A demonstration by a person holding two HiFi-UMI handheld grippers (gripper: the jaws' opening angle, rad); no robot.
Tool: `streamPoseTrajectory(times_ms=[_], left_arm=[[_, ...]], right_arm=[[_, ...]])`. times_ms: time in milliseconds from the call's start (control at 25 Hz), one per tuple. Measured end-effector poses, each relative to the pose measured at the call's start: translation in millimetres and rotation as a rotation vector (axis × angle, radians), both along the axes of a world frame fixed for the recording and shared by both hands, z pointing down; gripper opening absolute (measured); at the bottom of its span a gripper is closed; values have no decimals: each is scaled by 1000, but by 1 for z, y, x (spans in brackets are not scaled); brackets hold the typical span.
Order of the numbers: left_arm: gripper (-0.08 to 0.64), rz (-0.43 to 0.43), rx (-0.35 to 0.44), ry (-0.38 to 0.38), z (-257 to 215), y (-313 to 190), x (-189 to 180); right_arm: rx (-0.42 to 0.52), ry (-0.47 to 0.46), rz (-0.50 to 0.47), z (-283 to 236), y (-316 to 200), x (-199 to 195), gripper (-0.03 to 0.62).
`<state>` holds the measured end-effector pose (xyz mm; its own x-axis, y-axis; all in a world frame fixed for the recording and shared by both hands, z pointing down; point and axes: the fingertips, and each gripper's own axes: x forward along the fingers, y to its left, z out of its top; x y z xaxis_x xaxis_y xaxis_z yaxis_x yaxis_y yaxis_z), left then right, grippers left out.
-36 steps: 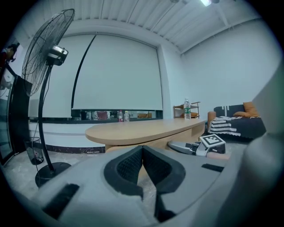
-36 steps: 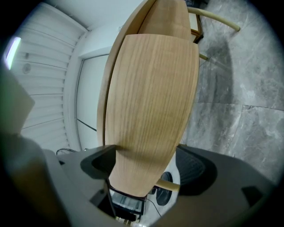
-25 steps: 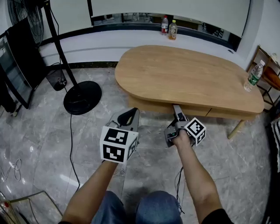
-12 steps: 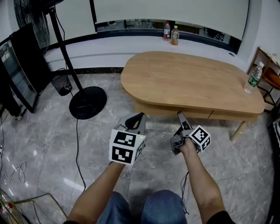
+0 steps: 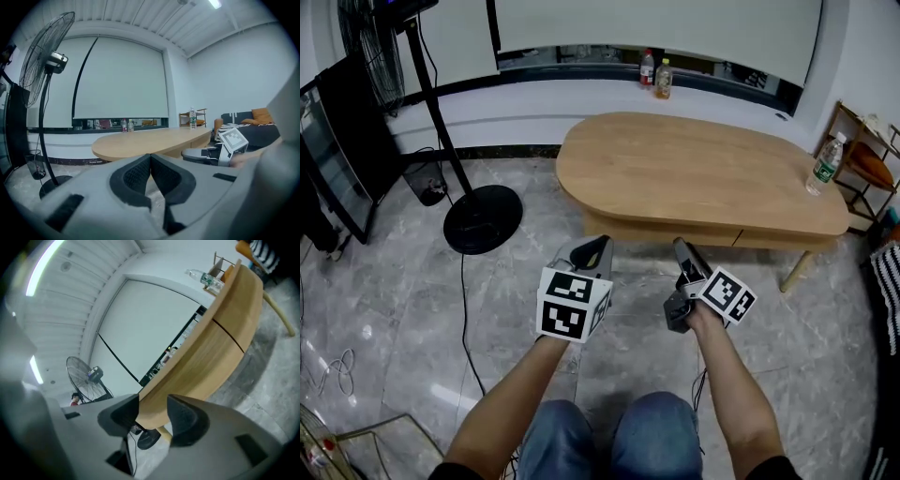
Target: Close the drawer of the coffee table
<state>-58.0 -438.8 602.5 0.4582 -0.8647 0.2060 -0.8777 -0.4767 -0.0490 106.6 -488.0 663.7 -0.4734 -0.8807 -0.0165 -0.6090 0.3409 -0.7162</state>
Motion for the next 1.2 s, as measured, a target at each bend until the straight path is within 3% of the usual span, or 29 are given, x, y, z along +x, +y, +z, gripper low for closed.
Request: streamPoseTrajectory(times_ms=[240,520,840,1200], left_arm=[[3,21,-58,1,-33,2,1],[3,66,-104,-6,-118,8,15],[3,103,-134,-8,-259,35,7],[2,115,-91,36,-416,89,-22]], right_arm=[[18,203,-29,-53,23,-11,127],[28,445,-73,-154,45,-17,67],[61,579,-91,-322,75,-43,21],[102,679,-103,-486,136,-84,5]])
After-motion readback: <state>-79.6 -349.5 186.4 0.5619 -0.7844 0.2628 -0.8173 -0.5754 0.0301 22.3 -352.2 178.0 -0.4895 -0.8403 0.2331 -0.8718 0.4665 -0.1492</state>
